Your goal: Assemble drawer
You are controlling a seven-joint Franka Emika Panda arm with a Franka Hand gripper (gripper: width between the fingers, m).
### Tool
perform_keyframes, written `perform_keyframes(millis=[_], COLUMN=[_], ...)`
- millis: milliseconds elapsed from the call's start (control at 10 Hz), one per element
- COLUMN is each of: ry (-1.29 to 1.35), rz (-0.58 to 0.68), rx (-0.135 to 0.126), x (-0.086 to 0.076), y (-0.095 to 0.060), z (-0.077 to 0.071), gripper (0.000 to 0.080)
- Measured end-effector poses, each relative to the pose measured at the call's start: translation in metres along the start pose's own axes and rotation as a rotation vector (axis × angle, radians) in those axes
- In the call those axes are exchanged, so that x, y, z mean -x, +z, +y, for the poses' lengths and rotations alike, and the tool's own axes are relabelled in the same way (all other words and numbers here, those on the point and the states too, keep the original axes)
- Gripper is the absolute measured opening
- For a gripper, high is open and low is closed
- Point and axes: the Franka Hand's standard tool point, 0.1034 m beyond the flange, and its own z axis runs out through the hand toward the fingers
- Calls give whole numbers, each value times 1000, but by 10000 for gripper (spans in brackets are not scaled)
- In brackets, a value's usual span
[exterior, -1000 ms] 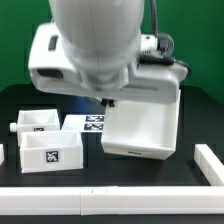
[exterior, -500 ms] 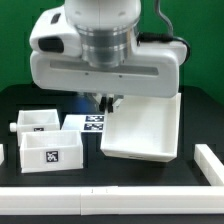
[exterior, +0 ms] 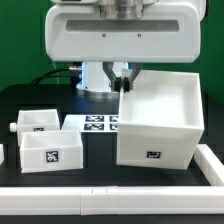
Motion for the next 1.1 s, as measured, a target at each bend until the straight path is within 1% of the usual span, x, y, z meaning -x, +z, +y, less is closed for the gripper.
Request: perform_keyframes(millis=[100,300,600,700,1000,1100], ry=[-3,-5,-6,-15,-31,-38], rz=[62,140,127,158,208,207], rx=[0,0,2,5,4,5], x=[5,2,5,7,18,22], y=[5,7,12,20,33,40], z=[-1,-1,0,0,-17,-23], gripper=[35,35,35,35,35,35])
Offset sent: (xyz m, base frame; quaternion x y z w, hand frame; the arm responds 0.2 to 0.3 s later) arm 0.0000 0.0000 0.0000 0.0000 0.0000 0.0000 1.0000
